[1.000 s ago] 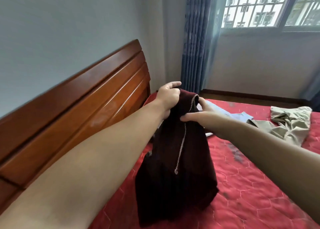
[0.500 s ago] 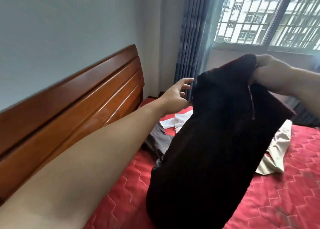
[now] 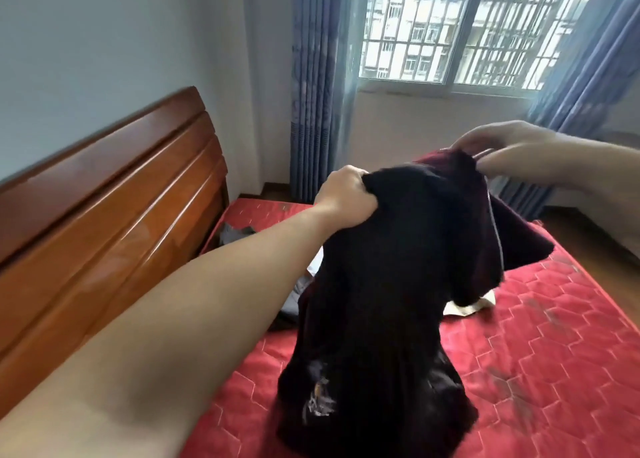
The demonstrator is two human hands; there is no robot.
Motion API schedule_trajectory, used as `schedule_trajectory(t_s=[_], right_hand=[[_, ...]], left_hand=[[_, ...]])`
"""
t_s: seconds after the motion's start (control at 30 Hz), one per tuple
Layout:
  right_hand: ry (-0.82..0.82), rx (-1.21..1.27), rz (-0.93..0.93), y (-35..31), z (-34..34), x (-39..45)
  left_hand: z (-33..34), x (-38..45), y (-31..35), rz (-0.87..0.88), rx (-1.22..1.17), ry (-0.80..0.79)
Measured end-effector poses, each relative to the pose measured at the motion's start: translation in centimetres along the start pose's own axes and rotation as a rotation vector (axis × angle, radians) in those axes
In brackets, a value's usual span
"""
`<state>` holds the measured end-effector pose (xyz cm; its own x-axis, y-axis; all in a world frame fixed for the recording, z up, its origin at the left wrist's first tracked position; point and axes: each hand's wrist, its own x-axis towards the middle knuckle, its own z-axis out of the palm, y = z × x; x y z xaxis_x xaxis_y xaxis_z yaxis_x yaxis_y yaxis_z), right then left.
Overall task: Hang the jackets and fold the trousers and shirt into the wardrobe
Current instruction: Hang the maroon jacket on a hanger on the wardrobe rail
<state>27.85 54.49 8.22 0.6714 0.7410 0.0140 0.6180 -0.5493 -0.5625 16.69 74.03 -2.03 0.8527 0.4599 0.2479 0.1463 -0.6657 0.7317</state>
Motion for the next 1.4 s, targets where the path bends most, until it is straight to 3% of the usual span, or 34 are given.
schedule_trajectory(t_s=[0.03,0.1,0.17,0.3,0.43,0.53,0.67,0.77,0.83,0.93,1.03,1.13,1.2,1.27,1.4], right_hand=[[-0.055,0.002,-0.029,0.0,0.2,-0.2],[-0.175,-0.272,-0.068,-0.2,2.2,-0.2],[-0.171,-0.459,-0.078,0.3,5.2,0.0],[0.066,-0.297,-0.102,1.3,7.0,1.2],[0.158,0.015,-0.074,1.9,6.3,2.0],[0.255,0.382,-0.066,1.7,5.3,1.8],[0.261,0.812,-0.164,0.8,4.2,1.0],[0.279,0.832,-0.23,0.9,3.0,-0.3],[0.275,0.608,-0.261,2.2,1.2,-0.9],[0.198,0.094,-0.116,4.8,-0.1,-1.4],[-0.026,-0.061,0.072,6.8,2.2,-2.1],[-0.38,-0.195,0.135,7.6,4.5,-2.6],[-0.494,0.07,0.108,7.0,5.2,-2.3],[-0.419,0.393,0.038,6.2,5.7,-1.4],[-0.354,0.341,-0.054,4.3,7.0,-0.5]], left_hand=[[0.2,0.1,1.1,0.05,0.077,0.002],[0.8,0.0,3.5,0.145,0.198,-0.04],[1.5,-0.3,5.0,0.197,0.216,-0.07],[1.8,-1.0,3.3,0.24,0.033,-0.093],[3.4,-3.1,-2.3,0.039,-0.419,-0.273],[6.0,-5.5,-7.7,-0.16,-0.351,-0.366],[9.5,-7.7,-11.3,-0.318,-0.329,-0.423],[10.2,-6.6,-10.7,-0.328,-0.346,-0.383],[9.7,-5.8,-10.3,-0.319,-0.282,-0.297],[8.0,-4.7,-9.5,-0.343,-0.37,-0.12],[6.4,-3.2,-6.8,-0.347,-0.476,0.013],[5.0,-1.9,-2.8,-0.259,-0.561,0.021],[4.0,-1.5,-0.3,-0.145,-0.531,-0.085],[3.3,-1.8,1.8,-0.011,-0.393,-0.239],[2.4,-2.8,3.1,0.11,-0.18,-0.35]])
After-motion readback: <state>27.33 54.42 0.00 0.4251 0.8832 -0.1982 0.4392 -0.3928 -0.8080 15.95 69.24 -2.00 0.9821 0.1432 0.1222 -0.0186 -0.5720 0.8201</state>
